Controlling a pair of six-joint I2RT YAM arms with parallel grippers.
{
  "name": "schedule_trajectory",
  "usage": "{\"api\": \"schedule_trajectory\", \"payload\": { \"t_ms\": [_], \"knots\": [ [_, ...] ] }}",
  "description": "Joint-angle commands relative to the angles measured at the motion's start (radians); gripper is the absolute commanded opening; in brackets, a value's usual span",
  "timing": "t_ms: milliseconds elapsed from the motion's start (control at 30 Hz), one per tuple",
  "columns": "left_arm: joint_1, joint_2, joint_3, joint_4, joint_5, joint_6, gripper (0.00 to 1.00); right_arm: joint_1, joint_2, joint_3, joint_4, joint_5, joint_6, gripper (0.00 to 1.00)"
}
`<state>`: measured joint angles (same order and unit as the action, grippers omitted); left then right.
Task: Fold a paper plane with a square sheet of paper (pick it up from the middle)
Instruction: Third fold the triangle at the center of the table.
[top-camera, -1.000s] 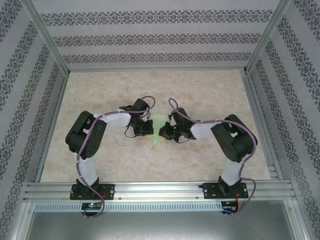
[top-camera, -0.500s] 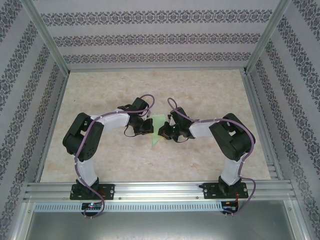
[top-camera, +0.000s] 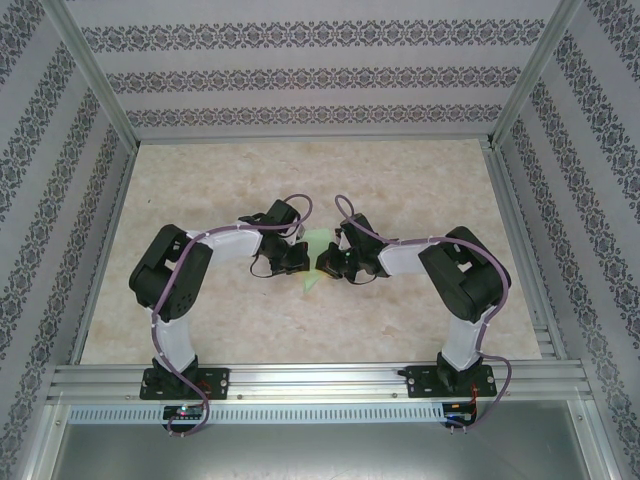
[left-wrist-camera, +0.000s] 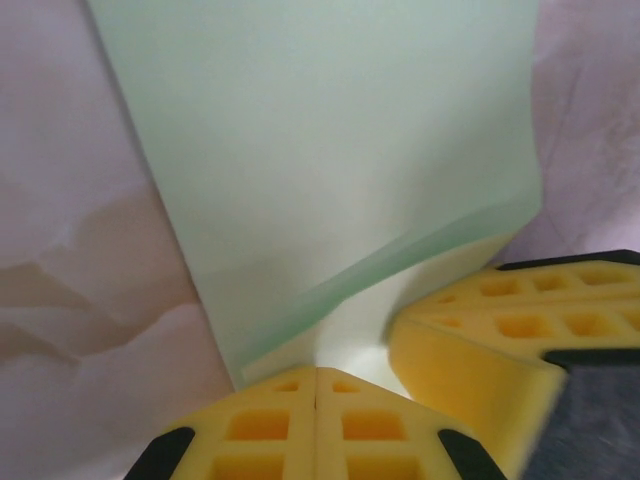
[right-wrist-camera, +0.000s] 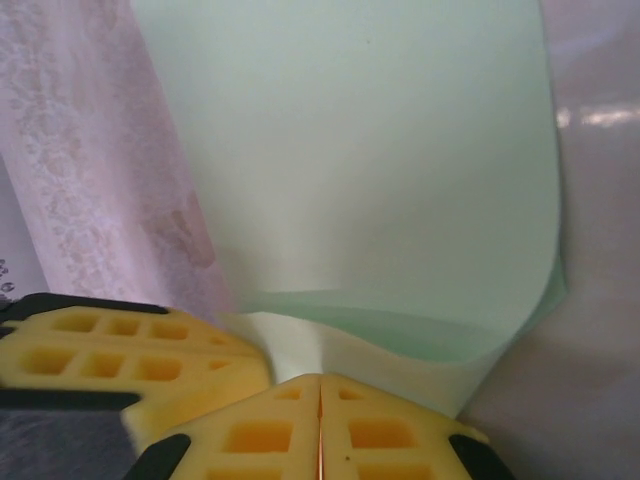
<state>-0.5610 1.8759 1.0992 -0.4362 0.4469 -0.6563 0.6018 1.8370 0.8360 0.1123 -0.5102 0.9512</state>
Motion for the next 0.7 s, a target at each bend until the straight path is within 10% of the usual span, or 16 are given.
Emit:
{"api": "schedule_trajectory", "payload": {
  "t_ms": [0, 667],
  "knots": [
    [-0.012, 0.02, -0.01, -0.018, -0.038, 0.011, 0.0, 0.004, -0.077, -0.004, 0.073, -0.007, -0.003, 0.1],
    [-0.012, 0.005, -0.023, -0.03, -0.145, 0.005, 0.0, 0.094, -0.063, -0.053, 0.061, 0.024, -0.022, 0.09]
  ]
}}
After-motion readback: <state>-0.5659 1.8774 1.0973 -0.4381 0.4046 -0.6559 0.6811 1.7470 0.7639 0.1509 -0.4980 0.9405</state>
